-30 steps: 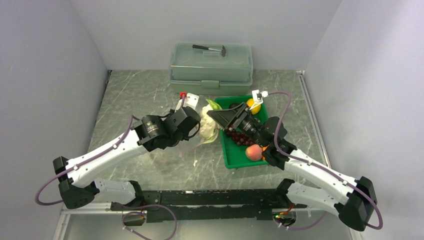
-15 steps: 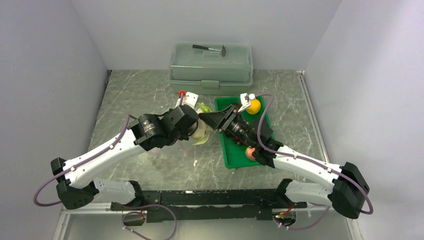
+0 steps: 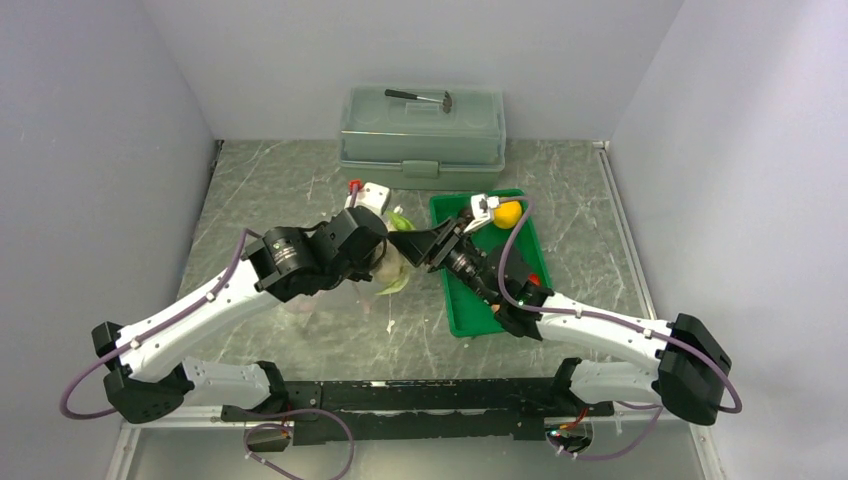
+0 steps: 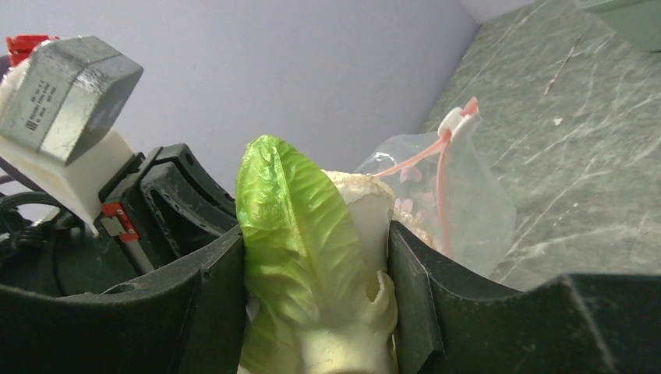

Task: Place the food in the zip-top bag and seal the zipper
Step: Place the fake vegetable in the zipper food storage bag, then adjust the zipper food storage bag at the center of the board, then pick up the fake fruit from the bin.

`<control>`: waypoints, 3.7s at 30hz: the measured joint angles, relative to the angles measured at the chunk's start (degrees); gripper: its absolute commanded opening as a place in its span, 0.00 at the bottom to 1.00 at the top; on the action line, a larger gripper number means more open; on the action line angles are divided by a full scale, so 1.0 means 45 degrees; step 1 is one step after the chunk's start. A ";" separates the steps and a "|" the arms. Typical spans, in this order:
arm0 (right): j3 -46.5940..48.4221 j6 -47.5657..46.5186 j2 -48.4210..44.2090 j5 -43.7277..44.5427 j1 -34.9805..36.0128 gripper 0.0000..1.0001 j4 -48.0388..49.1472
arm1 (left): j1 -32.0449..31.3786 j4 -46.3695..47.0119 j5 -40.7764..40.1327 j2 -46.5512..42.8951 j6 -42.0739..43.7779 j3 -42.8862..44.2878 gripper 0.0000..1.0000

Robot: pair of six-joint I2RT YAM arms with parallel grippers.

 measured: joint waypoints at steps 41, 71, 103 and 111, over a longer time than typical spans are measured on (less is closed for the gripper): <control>0.1651 -0.4065 0.0874 0.4255 0.2686 0.85 -0.3623 | 0.0520 0.0121 0.1224 -0.0398 0.0034 0.0291 0.00; 0.3274 -0.4648 -0.1637 0.4386 0.2778 0.64 -0.8597 | 0.1685 0.0986 0.2069 -0.1161 -0.0136 -0.0005 0.00; 0.3211 -0.4668 -0.2875 0.6654 0.0534 0.77 -1.4032 | 0.1817 -0.0957 -0.2623 0.0398 0.1583 0.2856 0.00; 0.2608 -0.4668 -0.2822 0.5659 -0.0452 0.81 -1.4304 | 0.1972 -0.1336 -0.3109 0.0772 0.1574 0.2764 0.00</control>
